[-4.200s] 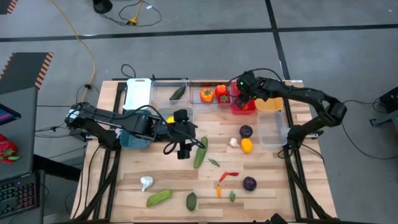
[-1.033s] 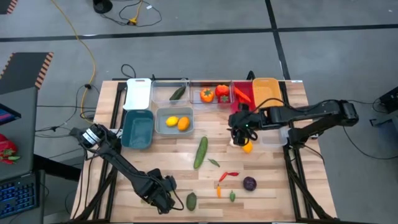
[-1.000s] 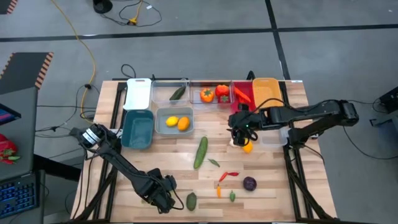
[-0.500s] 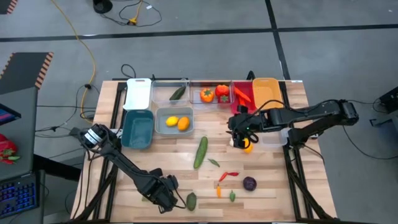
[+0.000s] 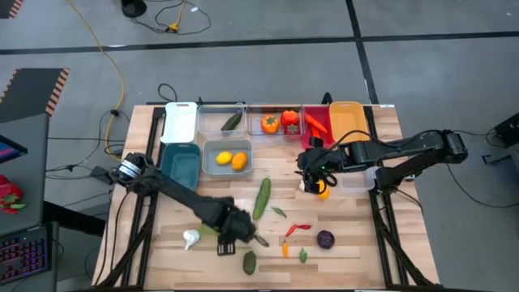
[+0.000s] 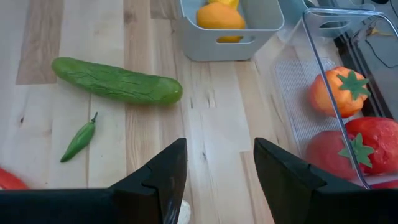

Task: Sort produce into baskets
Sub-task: Put the bottom cucumber into the green bin, then put the cucumber into the green bin

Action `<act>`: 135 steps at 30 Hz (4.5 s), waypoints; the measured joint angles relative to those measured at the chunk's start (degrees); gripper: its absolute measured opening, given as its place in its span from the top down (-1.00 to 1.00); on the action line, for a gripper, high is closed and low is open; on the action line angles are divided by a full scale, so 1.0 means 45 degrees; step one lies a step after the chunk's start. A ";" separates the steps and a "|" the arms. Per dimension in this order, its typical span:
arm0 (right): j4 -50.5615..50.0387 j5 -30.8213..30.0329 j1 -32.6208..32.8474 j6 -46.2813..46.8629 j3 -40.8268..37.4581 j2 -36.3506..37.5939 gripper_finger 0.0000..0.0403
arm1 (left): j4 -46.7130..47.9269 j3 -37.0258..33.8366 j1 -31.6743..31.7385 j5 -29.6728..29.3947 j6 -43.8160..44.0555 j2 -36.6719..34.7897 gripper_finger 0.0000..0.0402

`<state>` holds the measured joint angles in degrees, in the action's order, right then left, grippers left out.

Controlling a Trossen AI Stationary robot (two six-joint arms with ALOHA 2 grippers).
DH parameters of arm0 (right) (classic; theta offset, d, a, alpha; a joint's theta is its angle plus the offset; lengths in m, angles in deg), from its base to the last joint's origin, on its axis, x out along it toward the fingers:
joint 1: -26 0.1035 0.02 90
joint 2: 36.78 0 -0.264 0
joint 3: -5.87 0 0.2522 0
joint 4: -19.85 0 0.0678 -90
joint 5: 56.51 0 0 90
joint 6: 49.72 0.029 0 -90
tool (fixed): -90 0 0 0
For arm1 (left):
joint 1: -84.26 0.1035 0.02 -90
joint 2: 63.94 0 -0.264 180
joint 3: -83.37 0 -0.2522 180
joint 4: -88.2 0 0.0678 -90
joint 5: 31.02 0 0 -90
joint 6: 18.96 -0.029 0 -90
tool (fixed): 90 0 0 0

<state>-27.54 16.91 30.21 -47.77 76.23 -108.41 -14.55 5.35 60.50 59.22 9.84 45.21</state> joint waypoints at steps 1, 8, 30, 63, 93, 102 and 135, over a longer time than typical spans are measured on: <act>0.0004 0.0000 0.0000 0.0000 0.0000 0.0000 -0.05 | 0.0744 0.0317 0.0194 -0.0290 -0.0370 0.0000 0.17; 0.0000 0.0015 0.0000 0.0000 0.0000 0.0000 -0.05 | 0.4833 0.1801 0.1368 -0.2257 -0.2005 -0.0010 0.17; -0.0034 0.0024 -0.0037 -0.0078 0.0000 0.0000 -0.05 | 0.5270 -0.5243 0.4189 -0.3809 -0.0404 -0.4175 0.16; 0.3528 0.1710 -0.0049 -0.2987 0.0000 -0.0010 -0.05 | 0.3544 -0.5618 0.4900 -0.4654 0.1752 -0.6664 -0.28; 0.3540 0.2074 -0.0024 -0.0774 0.0005 -0.0603 -0.69 | 0.0319 -0.5614 0.4832 -0.5475 0.1631 -0.7786 -0.28; 0.3829 0.2714 0.0120 -0.3743 0.0000 -0.2680 -0.69 | 0.0221 -0.5613 0.4811 -0.5445 0.1645 -0.7781 -0.28; -0.0239 0.1361 0.0491 -0.9579 0.5423 -1.0190 -0.53 | -0.0150 -0.5609 0.4783 -0.5325 0.1616 -0.7776 -0.28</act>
<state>-28.61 23.03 32.42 -90.87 100.64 -154.27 -15.22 -19.89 82.02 35.25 17.11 10.21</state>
